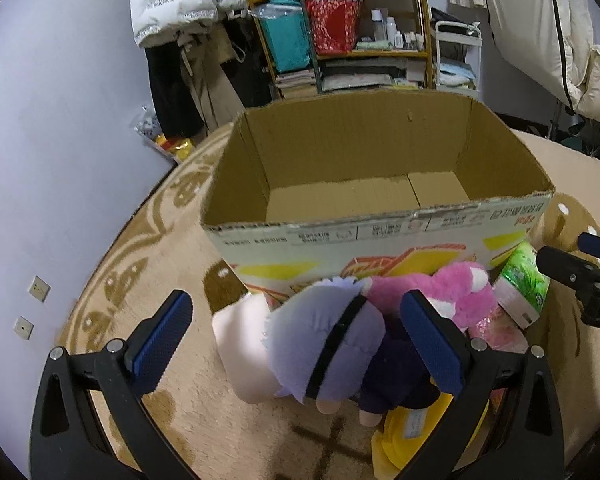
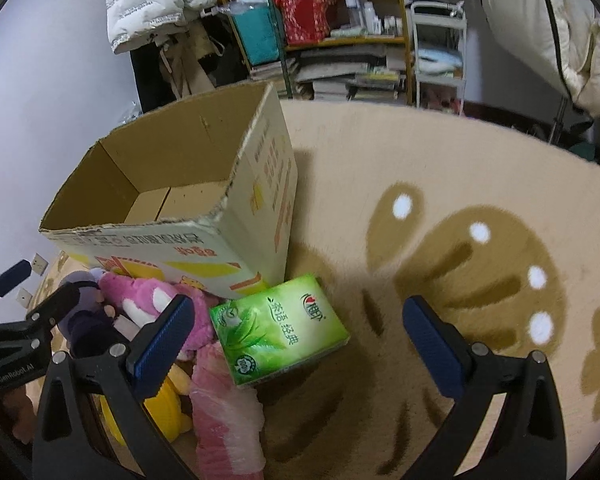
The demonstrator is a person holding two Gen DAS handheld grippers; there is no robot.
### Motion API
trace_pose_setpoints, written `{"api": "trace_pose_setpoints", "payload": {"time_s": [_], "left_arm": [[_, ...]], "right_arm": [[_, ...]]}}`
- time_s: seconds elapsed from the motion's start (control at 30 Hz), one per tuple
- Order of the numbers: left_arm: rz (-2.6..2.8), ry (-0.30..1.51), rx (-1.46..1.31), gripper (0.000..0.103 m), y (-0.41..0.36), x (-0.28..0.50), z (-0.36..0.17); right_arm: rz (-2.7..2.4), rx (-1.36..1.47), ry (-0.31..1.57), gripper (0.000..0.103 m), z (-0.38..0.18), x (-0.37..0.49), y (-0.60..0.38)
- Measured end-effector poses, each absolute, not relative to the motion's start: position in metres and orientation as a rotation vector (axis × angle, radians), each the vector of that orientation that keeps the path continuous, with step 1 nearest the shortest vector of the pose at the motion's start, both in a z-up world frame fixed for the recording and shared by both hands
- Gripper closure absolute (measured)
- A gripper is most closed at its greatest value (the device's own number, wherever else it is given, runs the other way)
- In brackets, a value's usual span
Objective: Organize soft objects
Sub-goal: 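Move the left tool to the white-haired plush doll while the right tool approaches the green tissue pack, then close the left tool on the plush doll while the right tool closes on the tissue pack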
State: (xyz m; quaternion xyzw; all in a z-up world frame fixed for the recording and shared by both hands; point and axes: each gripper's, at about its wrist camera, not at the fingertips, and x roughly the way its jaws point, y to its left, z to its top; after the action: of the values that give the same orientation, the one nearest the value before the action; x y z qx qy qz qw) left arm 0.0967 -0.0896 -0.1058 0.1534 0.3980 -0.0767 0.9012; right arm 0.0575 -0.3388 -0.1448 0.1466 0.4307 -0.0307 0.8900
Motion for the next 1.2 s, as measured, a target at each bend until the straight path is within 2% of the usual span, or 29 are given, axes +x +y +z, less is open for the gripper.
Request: {"api": "trace_pose_setpoints", "payload": {"time_s": [0.4, 0.77, 1.2], "left_arm": [[-0.183, 0.919, 0.313, 0.000, -0.098, 0.102, -0.130], [-0.213, 1.088, 0.059, 0.000, -0.076, 0.118, -0.147], [-0.215, 1.099, 0.054, 0.000, -0.077, 0.116, -0.148]], "right_arm": [[-0.033, 0.289, 0.985, 0.000, -0.164, 0.072, -0.332], [-0.010, 0.260, 1.039, 0.000, -0.179, 0.082, -0.328], [-0.003, 0.237, 1.075, 0.001, -0.192, 0.099, -0.328]]}}
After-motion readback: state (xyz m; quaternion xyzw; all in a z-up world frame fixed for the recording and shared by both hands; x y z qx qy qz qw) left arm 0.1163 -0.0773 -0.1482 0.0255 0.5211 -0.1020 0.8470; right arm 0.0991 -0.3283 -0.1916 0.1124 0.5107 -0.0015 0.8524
